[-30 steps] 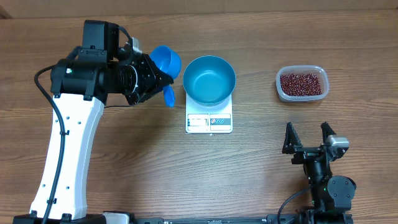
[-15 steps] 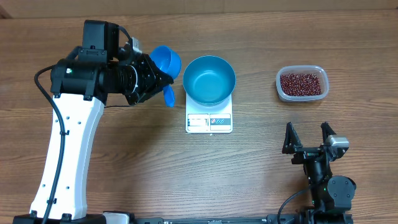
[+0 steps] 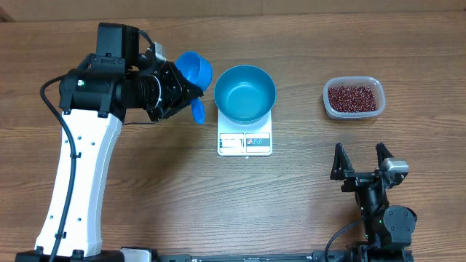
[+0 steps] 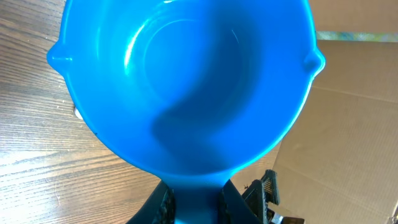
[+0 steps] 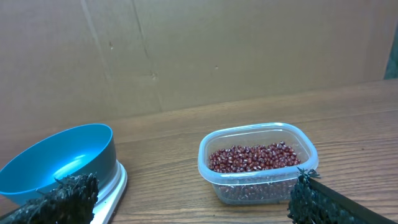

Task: Scoop item into bowl and weigh 150g on scale

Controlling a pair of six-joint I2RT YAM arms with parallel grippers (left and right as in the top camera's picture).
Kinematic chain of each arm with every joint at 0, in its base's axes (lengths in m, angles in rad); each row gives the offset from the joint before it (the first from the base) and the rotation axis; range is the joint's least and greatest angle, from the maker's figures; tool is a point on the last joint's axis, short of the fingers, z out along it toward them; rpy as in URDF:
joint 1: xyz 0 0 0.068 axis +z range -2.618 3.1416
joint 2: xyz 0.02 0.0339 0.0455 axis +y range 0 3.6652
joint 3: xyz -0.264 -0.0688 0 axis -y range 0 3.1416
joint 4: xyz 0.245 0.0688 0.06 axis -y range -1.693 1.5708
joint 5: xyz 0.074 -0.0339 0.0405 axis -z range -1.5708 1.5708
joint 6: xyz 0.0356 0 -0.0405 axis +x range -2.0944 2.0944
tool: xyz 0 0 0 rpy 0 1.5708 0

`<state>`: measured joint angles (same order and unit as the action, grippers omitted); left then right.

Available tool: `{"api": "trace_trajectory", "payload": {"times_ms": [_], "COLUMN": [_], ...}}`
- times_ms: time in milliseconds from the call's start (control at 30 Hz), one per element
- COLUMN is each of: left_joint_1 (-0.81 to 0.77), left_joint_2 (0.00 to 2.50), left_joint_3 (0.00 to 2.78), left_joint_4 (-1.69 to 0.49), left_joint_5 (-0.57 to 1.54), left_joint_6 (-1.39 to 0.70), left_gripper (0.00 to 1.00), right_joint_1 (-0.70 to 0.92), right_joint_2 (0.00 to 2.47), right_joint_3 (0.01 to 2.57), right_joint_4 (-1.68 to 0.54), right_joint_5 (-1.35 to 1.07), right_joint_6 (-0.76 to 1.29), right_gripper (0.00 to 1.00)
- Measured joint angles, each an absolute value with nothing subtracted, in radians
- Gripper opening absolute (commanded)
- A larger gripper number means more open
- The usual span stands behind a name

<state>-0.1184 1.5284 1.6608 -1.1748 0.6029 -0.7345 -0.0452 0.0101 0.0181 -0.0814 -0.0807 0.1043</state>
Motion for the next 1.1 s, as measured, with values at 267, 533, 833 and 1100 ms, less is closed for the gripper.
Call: {"api": "trace_trajectory", "payload": {"times_ms": [267,533,833,1100], "left_joint_1": [-0.118,-0.118,-0.118,-0.118], "left_joint_2": [1.528,1.528,1.528,1.528], "left_joint_3": [1.661,1.661,1.661,1.661], "left_joint_4": [-1.184,-1.223,-1.235,-1.242], "left_joint_5": [0.603,0.604,0.696,0.732], "left_joint_6": [-0.735,-0.78,-0.847,-0.905], "left_gripper": [0.04,0.04,0.04,0.04], "right_joint_1": [-0.045,-0.045,-0.045,-0.045], "right_joint_2": [0.01,0.01,0.01,0.012], "right_joint_3": [0.018,0.018,0.018,0.065], "right_joint_4": [-0.081,-0.067,-0.054,-0.18], "right_joint_5": [-0.081,-0.081,-0.104,-0.134], "right_joint_6": [0.104,0.104,0.104,0.154], "right_gripper": [1.0,1.0,1.0,1.0]}}
